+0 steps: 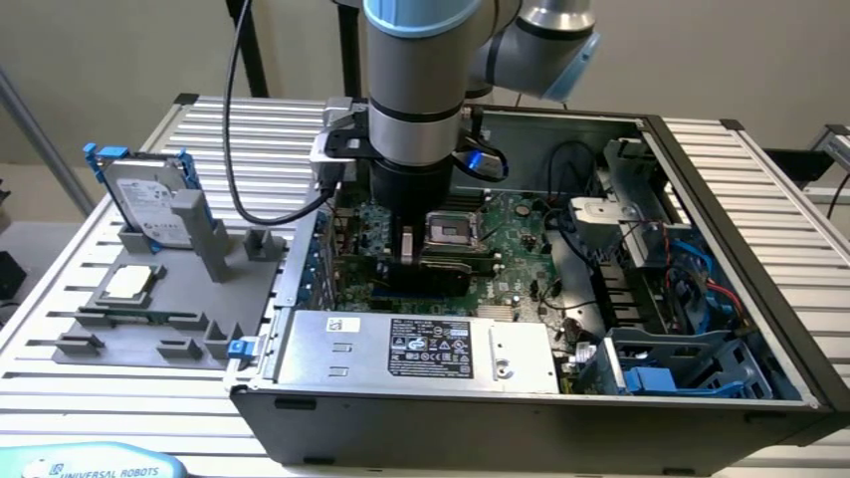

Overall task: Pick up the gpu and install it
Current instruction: 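Insert the gpu into the slot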

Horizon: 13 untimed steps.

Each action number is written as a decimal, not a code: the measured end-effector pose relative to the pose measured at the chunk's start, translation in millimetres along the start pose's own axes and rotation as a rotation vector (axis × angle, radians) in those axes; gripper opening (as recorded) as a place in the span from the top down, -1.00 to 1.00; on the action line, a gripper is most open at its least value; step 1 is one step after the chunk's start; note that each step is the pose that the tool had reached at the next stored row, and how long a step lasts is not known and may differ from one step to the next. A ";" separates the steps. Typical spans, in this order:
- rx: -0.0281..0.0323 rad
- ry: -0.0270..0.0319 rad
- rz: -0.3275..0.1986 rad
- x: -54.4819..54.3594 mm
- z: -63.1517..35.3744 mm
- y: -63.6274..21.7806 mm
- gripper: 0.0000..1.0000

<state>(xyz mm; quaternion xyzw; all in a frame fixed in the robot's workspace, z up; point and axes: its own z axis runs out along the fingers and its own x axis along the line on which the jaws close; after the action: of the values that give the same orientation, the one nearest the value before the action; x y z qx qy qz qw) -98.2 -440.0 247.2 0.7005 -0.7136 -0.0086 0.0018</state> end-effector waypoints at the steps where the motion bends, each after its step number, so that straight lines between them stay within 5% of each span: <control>1: 0.0005 0.0001 0.000 0.0 0.0 0.8 0.47; 13: -0.0010 -0.0002 0.000 0.0 -0.1 4.6 0.44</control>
<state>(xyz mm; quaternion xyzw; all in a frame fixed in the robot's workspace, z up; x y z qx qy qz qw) -102.8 -439.9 247.4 0.7004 -0.7137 -0.0091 0.0021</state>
